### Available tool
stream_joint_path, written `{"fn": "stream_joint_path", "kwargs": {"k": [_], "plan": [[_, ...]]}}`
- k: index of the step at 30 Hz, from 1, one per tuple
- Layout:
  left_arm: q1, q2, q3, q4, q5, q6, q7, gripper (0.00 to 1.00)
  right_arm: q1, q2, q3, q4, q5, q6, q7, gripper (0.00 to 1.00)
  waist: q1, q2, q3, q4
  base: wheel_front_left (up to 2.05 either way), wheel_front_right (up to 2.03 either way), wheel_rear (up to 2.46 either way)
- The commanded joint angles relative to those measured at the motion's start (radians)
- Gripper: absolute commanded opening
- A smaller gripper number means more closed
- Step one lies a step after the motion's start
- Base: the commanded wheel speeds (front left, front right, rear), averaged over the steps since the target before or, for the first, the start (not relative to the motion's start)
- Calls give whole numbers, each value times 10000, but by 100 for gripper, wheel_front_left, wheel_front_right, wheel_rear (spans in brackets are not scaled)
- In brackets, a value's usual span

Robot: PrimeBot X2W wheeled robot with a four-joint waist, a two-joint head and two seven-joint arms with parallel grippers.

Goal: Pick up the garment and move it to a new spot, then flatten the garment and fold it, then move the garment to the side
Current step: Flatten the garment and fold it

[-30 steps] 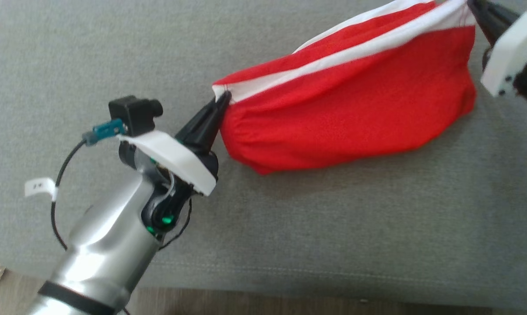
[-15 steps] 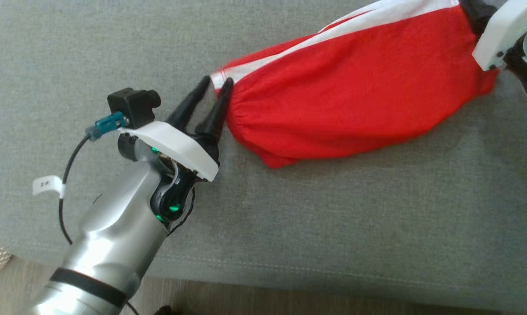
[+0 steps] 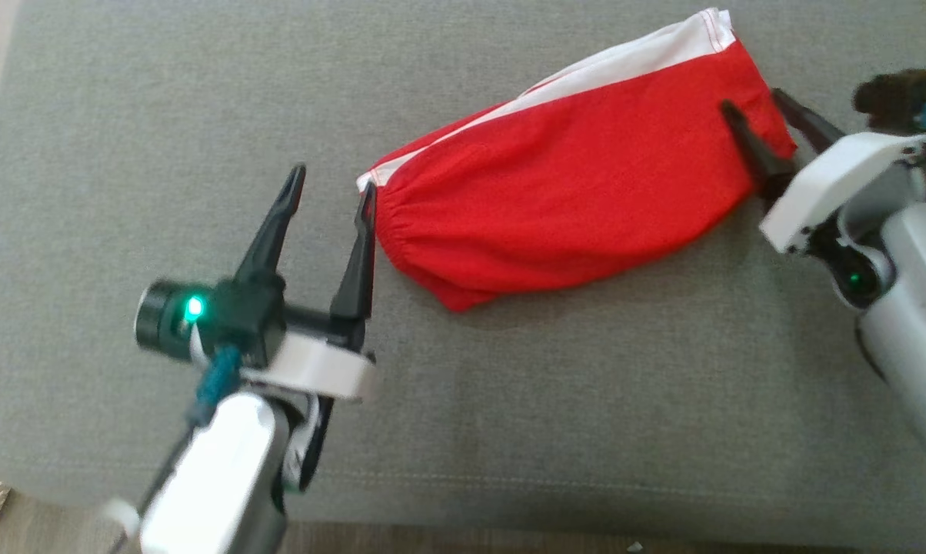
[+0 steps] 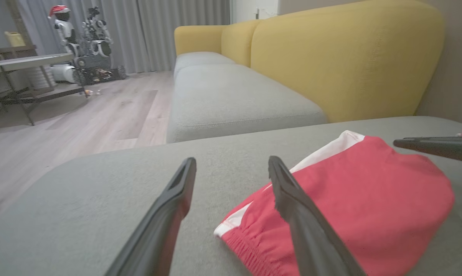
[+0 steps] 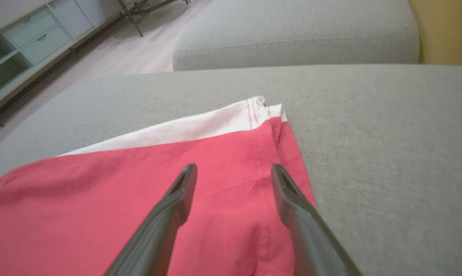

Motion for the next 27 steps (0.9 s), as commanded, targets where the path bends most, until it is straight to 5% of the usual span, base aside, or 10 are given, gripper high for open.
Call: {"fn": "stream_joint_path", "kwargs": {"k": [1, 10, 18, 19, 20, 21, 22, 27], "plan": [[-75, 65, 452, -437, 171, 122, -116, 100, -186, -76, -54, -44, -8, 17, -132, 100, 0, -1, -17, 114, 0, 0, 0], [1250, -683, 518, -1222, 1052, 418, -117, 100, -1182, -436, -283, 2407, -652, 17, 11, 100, 0, -1, 262, 1213, 0, 0, 0], [1450, -733, 187, -1115, 1736, 383, -118, 100, -1641, -245, -269, 4393, -1373, 17, 1111, 100, 0, -1, 268, 1607, 0, 0, 0], [1484, -730, 205, -1088, 1750, 402, -118, 100, -1583, -155, -271, 4468, -1372, 17, 1317, 91, 0, -1, 226, 1591, 0, 0, 0], [1529, -727, 232, -1057, 1750, 425, -118, 100, -1520, -55, -283, 4513, -1345, 17, 1470, 38, 0, -1, 176, 1559, 0, 0, 0], [1579, -720, 267, -1022, 1744, 448, -118, 100, -1457, 65, -314, 4536, -1285, 17, 1558, 9, 0, -1, 107, 1502, 0, 0, 0], [1630, -713, 299, -989, 1730, 461, -118, 100, -1412, 153, -320, 4549, -1255, 17, 1594, 0, 0, -1, 48, 1440, 0, 0, 0], [1845, -659, 410, -844, 1626, 382, -118, 100, -1224, 445, -365, 4512, -1125, 17, 1288, 0, 0, -1, -367, 887, 0, 0, 0]]}}
